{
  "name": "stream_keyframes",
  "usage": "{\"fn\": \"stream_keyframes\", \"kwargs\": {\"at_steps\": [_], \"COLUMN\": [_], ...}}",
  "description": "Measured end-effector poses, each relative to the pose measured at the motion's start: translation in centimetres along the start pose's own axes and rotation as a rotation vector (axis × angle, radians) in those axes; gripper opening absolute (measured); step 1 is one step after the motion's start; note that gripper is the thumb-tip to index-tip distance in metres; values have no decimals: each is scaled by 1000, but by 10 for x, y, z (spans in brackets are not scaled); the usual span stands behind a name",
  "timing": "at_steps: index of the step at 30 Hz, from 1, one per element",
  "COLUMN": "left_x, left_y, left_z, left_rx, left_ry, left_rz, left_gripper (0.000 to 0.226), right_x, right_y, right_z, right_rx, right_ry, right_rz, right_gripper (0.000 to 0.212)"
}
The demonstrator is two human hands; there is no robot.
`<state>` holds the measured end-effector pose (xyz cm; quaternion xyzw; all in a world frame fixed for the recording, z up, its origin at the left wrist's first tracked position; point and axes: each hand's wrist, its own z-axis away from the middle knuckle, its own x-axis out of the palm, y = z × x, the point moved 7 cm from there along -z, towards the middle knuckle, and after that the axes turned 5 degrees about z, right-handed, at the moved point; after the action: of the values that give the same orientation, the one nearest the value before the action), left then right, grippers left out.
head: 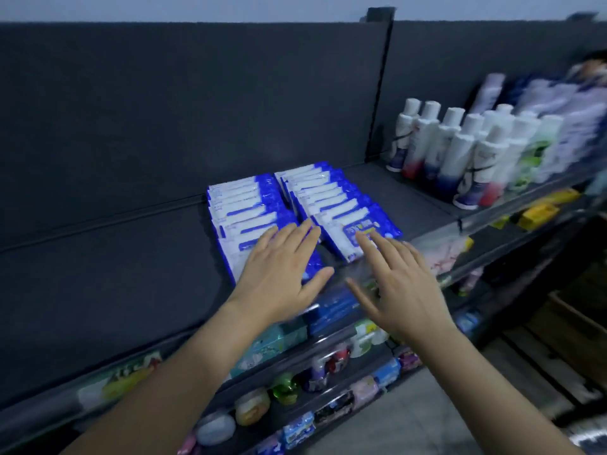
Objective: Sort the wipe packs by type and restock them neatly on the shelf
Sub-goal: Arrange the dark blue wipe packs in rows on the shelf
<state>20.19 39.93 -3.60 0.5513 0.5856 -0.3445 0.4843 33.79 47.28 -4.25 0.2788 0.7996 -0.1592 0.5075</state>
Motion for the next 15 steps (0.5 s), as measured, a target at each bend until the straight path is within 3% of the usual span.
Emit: {"fn": "stream_keyframes", "kwargs": {"at_steps": [3,5,11,15], "left_x": [19,34,83,106], "left_y": [57,100,228,290], "left_z": [8,21,81,105], "left_rx": [194,296,564,707], "left_ry": [-5,-2,-163,-241], "left_rz": [74,135,176,147], "left_gripper": [67,66,67,69], "right_x": [-20,-24,-24,-38], "right_y": [26,42,67,87], "right_z": [72,131,305,373], "right_rx": [200,319,685,878], "right_ry": [61,18,-439,-574], "right_rz": [136,193,256,212], "right_gripper": [53,49,46,44]}}
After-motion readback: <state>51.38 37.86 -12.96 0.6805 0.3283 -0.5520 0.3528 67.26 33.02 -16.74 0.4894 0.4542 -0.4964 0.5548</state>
